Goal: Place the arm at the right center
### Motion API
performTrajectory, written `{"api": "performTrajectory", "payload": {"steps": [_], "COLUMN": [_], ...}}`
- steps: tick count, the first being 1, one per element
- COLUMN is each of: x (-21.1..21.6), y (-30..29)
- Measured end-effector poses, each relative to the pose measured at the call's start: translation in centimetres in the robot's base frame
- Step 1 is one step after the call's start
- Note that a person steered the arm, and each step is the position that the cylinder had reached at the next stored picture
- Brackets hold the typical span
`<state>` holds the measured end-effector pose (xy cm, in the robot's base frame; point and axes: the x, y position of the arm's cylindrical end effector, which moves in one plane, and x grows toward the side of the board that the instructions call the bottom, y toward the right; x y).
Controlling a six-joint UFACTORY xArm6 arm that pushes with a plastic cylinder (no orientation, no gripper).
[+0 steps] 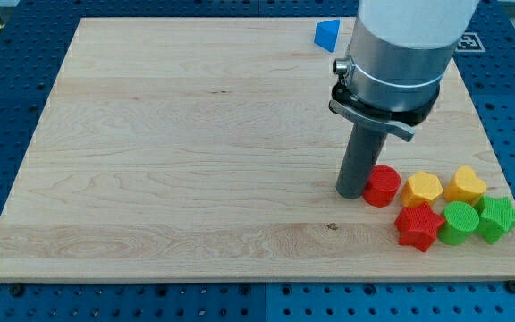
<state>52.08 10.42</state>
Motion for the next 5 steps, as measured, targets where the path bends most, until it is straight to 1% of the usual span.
{"api": "performTrajectory", "payload": {"steps": [1, 2, 3, 4, 5], "x": [-1.9, -0.3, 0.3, 0.0, -2.6], "y": [0.0, 2.0, 2.3, 2.3, 2.9]}}
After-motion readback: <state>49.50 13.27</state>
